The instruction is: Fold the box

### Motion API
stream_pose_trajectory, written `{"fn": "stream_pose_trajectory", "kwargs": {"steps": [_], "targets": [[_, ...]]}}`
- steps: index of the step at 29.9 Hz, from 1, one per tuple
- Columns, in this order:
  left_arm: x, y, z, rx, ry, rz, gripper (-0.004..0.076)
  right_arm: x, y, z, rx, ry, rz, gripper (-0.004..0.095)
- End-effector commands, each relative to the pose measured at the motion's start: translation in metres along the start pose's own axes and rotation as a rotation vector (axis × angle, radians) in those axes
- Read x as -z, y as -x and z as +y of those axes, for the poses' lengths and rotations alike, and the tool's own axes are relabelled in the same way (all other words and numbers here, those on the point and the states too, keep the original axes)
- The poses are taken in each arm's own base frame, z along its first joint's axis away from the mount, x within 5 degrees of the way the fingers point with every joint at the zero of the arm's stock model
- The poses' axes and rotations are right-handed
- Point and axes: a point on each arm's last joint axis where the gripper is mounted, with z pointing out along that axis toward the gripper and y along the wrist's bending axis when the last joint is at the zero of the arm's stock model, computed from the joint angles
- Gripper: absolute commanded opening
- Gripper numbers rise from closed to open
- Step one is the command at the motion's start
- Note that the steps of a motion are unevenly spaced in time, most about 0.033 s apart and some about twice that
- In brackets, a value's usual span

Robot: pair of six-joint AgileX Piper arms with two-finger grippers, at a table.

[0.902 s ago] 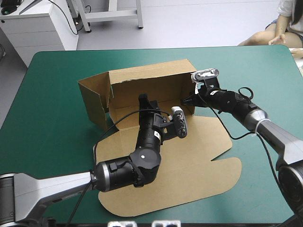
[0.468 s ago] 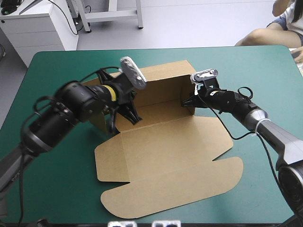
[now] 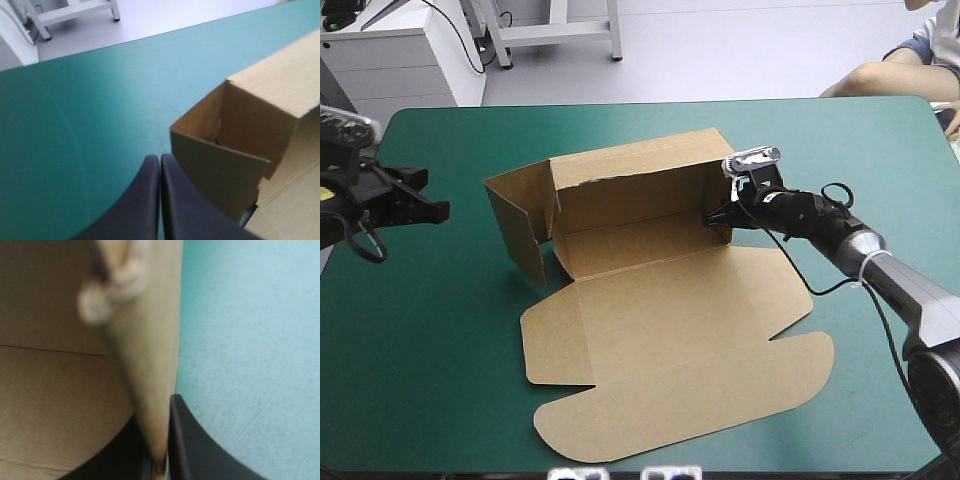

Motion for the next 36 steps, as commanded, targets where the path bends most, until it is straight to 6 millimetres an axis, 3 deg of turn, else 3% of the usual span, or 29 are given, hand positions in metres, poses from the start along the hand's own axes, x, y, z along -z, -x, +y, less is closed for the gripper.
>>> {"fn": "stream_pose_trajectory", "kwargs": {"steps": [1, 7, 11, 16, 22, 28, 32, 36], "targets": [[0.002, -0.014, 0.019, 0.166, 0.02, -0.112, -0.0008, 0.013, 0.009, 0.001, -0.02, 0.011, -0.009, -0.0001], [-0.017, -0.05, 0.043, 0.514, -0.087, -0.25, -0.0008, 0.013, 0.008, 0.001, -0.019, 0.013, 0.008, 0.0], [-0.021, -0.07, 0.058, 0.597, 0.009, -0.236, -0.0008, 0.013, 0.008, 0.002, -0.044, 0.024, 0.016, 0.0], [-0.027, -0.078, 0.062, 0.629, 0.035, -0.23, -0.0008, 0.016, 0.011, 0.005, -0.065, 0.044, 0.05, 0.0], [-0.033, -0.076, 0.059, 0.621, 0.031, -0.232, -0.0008, 0.053, 0.06, 0.011, -0.058, 0.055, 0.114, 0.0], [-0.04, -0.074, 0.059, 0.608, 0.054, -0.235, -0.0008, 0.107, 0.102, 0.009, -0.068, -0.069, 0.18, 0.0001], [-0.045, -0.075, 0.063, 0.63, 0.057, -0.233, -0.0008, 0.127, 0.108, 0.003, -0.078, -0.172, 0.267, 0.0001], [-0.051, -0.075, 0.064, 0.633, 0.055, -0.226, -0.0008, 0.131, 0.108, 0.015, -0.167, -0.062, 0.26, 0.0001]]}}
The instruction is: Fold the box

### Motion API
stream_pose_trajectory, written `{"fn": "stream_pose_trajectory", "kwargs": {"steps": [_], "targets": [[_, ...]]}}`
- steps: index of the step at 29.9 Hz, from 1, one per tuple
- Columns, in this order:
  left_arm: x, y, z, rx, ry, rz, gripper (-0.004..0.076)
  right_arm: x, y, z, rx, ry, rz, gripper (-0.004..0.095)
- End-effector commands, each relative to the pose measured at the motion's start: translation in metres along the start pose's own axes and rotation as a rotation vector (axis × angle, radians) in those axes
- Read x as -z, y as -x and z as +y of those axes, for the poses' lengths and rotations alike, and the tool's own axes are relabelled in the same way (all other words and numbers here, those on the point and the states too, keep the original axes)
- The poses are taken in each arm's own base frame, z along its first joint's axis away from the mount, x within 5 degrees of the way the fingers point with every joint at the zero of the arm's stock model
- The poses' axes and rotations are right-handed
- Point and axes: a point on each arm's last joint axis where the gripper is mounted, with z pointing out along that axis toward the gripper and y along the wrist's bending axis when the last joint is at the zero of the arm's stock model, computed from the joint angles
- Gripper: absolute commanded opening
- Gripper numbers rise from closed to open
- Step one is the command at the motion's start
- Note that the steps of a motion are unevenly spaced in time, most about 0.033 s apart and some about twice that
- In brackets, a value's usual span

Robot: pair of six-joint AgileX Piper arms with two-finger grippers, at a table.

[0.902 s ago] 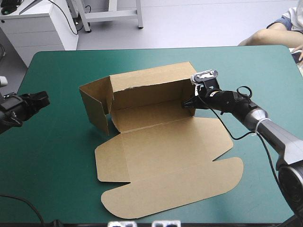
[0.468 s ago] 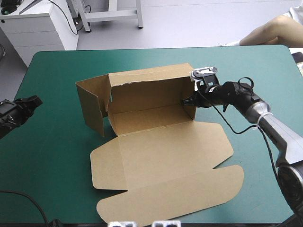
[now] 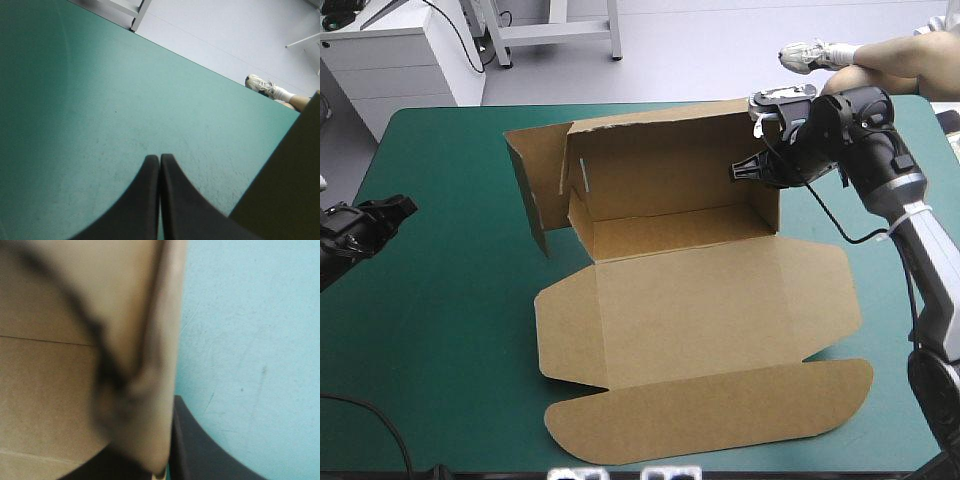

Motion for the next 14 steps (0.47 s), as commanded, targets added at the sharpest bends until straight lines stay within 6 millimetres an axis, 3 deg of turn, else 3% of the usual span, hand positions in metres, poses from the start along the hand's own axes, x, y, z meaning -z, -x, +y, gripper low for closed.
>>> {"fn": "stream_pose_trajectory", "kwargs": {"steps": [1, 6, 14], "targets": [[0.0, 0.009, -0.01, 0.02, -0.032, -0.058, -0.0008, 0.031, -0.001, 0.012, -0.058, 0.129, -0.059, 0.0001], [-0.018, 0.002, -0.017, -0.004, -0.054, -0.008, -0.0008, 0.035, -0.006, 0.021, -0.081, 0.153, -0.052, 0.0003], [-0.024, 0.001, -0.019, -0.013, -0.039, -0.016, -0.0008, 0.026, -0.044, 0.018, -0.085, 0.111, 0.055, 0.0003]]}}
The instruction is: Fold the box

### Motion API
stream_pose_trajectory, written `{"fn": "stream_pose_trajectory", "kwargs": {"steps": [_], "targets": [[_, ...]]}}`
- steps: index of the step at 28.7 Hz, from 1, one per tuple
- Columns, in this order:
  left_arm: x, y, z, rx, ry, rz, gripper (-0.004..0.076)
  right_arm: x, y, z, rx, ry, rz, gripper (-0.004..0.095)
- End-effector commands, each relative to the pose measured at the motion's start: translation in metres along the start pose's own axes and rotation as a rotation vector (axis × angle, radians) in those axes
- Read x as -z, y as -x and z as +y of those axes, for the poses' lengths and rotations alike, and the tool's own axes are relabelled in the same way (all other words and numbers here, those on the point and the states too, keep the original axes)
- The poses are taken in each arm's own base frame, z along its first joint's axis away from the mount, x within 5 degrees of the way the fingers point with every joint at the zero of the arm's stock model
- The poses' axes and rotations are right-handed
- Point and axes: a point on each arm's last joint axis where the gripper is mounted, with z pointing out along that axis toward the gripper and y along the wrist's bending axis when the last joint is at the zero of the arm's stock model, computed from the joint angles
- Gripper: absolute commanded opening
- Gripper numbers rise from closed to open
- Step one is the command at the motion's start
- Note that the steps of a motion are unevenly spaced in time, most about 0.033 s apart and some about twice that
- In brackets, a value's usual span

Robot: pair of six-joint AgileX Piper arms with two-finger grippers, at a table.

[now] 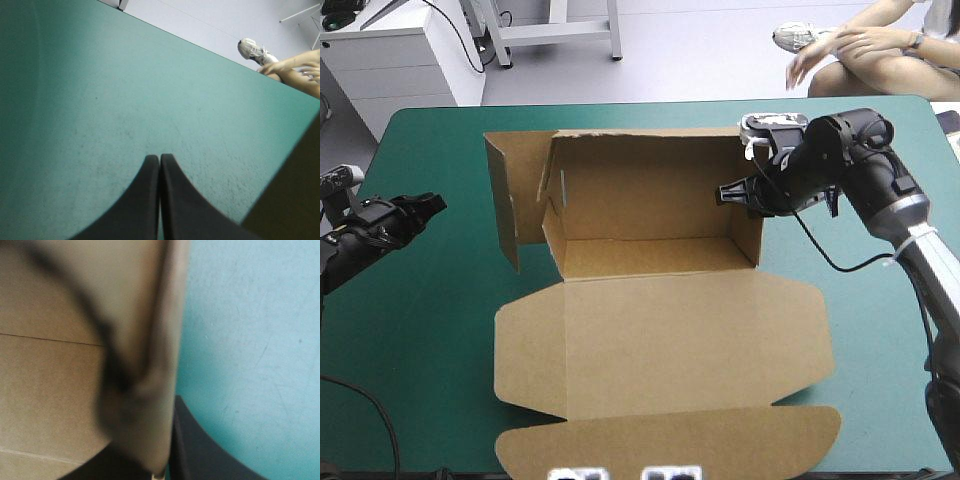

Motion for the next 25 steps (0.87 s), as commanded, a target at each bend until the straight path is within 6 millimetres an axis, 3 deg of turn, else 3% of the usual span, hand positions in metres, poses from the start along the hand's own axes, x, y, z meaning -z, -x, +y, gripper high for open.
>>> {"fn": "stream_pose_trajectory", "kwargs": {"steps": [1, 7, 16, 21, 25], "targets": [[0.007, 0.013, -0.007, 0.018, -0.004, -0.088, -0.0008, 0.019, -0.017, -0.001, -0.006, 0.014, -0.013, 0.0003], [0.007, 0.013, -0.007, 0.039, -0.005, -0.088, -0.0008, 0.0, -0.032, -0.004, -0.022, 0.016, 0.072, 0.0003], [0.008, 0.013, -0.012, 0.081, -0.061, -0.08, -0.0008, -0.042, -0.025, -0.012, 0.025, -0.052, 0.172, 0.0002], [0.008, 0.013, -0.012, 0.081, -0.061, -0.08, -0.0008, -0.064, -0.009, -0.012, 0.034, -0.061, 0.195, 0.0], [0.008, 0.013, -0.012, 0.081, -0.061, -0.08, -0.0008, -0.076, 0.016, -0.009, 0.038, -0.06, 0.163, 0.0]]}}
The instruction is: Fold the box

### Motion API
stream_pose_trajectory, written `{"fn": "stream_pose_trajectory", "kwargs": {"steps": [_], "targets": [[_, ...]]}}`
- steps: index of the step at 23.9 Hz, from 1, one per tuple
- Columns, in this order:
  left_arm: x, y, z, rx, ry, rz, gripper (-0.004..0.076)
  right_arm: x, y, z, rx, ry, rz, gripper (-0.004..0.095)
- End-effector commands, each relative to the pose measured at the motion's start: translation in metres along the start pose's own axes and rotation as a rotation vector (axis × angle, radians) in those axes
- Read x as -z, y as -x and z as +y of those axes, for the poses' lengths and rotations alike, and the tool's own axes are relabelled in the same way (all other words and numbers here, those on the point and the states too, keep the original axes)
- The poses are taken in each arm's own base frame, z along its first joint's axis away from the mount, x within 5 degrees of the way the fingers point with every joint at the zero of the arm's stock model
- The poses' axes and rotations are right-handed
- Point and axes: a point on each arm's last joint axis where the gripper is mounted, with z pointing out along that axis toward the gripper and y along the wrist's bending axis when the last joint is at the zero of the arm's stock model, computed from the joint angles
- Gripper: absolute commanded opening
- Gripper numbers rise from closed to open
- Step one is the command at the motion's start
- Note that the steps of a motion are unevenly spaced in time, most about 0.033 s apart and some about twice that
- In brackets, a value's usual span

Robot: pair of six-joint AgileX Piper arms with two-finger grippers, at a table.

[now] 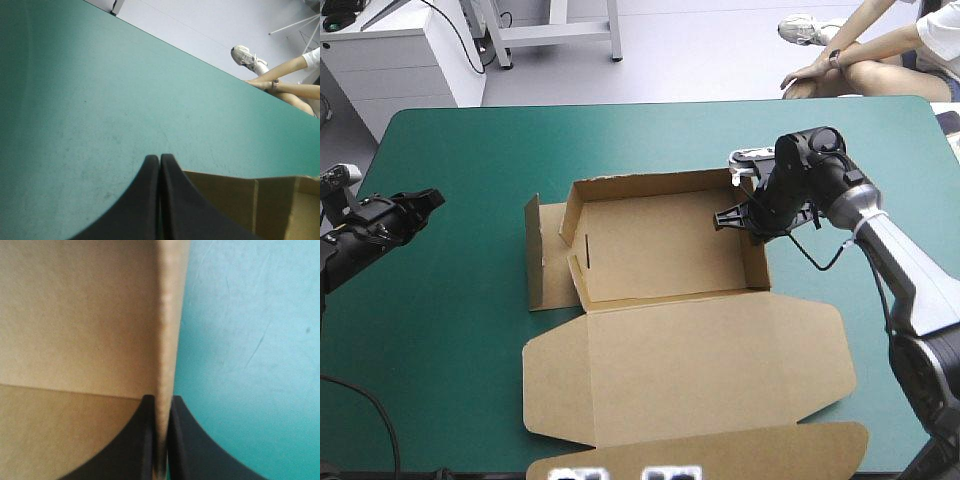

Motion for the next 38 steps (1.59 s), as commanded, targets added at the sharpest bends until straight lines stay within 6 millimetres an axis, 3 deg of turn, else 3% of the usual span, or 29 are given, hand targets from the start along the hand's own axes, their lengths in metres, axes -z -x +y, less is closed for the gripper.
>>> {"fn": "stream_pose_trajectory", "kwargs": {"steps": [1, 5, 8, 13, 25, 30, 35, 38], "targets": [[0.007, 0.011, -0.01, 0.025, -0.034, -0.064, -0.0008, 0.009, 0.014, 0.003, 0.005, 0.023, -0.044, 0.0], [0.007, 0.011, -0.01, 0.031, -0.036, -0.068, -0.0008, -0.001, 0.038, 0.002, -0.003, -0.014, -0.073, 0.0001], [0.007, 0.011, -0.01, 0.029, -0.035, -0.067, -0.0008, -0.007, 0.044, -0.012, -0.088, -0.04, -0.08, 0.0008], [0.007, 0.012, -0.01, 0.024, -0.029, -0.074, -0.0008, -0.007, 0.046, -0.032, -0.159, -0.008, -0.081, 0.0065], [0.007, 0.012, -0.01, -0.031, -0.027, -0.074, -0.0008, -0.006, 0.049, -0.031, -0.146, -0.005, -0.107, 0.0125], [0.007, 0.011, -0.01, -0.038, -0.03, -0.071, -0.0008, -0.007, 0.047, -0.031, -0.13, -0.003, -0.092, 0.037], [0.007, 0.01, -0.011, -0.039, -0.04, -0.061, -0.0008, -0.002, 0.048, -0.031, -0.128, -0.004, -0.096, 0.0707], [0.007, 0.01, -0.011, -0.039, -0.04, -0.061, -0.0008, 0.013, 0.054, -0.029, -0.124, 0.001, -0.137, 0.0775]]}}
